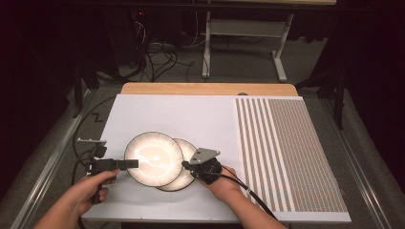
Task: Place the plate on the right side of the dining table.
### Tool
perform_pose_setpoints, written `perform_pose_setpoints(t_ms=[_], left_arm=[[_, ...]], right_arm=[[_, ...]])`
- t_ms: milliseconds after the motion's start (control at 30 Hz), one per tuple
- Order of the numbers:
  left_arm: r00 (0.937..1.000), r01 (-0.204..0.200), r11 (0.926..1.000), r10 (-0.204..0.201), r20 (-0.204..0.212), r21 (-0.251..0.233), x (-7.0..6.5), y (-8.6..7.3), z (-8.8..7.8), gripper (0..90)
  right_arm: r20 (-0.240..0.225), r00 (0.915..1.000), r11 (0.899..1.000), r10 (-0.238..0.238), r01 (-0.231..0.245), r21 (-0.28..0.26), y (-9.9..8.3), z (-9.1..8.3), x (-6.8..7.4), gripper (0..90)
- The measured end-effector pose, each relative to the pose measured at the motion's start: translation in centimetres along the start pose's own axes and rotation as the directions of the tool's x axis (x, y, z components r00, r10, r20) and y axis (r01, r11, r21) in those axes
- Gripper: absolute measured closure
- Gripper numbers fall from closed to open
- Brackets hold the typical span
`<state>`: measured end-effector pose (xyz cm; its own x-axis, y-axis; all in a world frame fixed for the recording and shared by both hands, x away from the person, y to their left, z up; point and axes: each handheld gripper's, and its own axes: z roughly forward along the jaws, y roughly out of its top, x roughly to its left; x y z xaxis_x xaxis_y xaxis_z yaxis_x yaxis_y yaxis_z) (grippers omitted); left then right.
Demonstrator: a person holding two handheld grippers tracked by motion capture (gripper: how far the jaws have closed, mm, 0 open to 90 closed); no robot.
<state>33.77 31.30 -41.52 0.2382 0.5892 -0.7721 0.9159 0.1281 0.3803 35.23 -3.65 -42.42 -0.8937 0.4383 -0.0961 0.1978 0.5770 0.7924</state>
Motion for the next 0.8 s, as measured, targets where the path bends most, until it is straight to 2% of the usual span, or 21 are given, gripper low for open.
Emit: perform_pose_setpoints(t_ms=[167,233,400,500,667,800], left_arm=[[0.9994,0.035,0.9992,-0.035,0.007,0.022,0.1,0.3,0.2,3.0],[0.9995,0.03,0.9987,-0.029,-0.008,0.042,-0.1,0.6,0.2,4.6],[0.9989,0.046,0.9975,-0.046,-0.002,0.054,-0.6,1.4,0.0,6.7],[0.9987,0.05,0.9969,-0.049,-0.011,0.061,-0.8,1.8,-0.1,9.0],[0.997,0.077,0.9946,-0.077,0.008,0.07,-0.7,2.5,-0.2,17.1],[0.9961,0.083,0.9934,-0.085,0.023,0.079,-0.5,2.6,-0.2,27.5]], right_arm=[[0.001,1.0,1.0,0.001,-0.001,0.005,0.0,0.0,-0.1,90.0],[0.002,1.0,1.0,0.001,-0.001,0.007,0.0,0.0,-0.1,90.0],[0.004,1.0,1.0,0.0,0.0,0.008,0.0,0.0,-0.1,90.0],[0.006,1.0,1.0,-0.002,0.001,0.007,0.0,0.0,0.0,90.0],[0.008,1.0,1.0,-0.001,0.001,0.005,-0.1,0.0,0.0,90.0],[0.008,1.0,1.0,-0.002,0.002,0.004,-0.1,0.0,0.0,90.0]])
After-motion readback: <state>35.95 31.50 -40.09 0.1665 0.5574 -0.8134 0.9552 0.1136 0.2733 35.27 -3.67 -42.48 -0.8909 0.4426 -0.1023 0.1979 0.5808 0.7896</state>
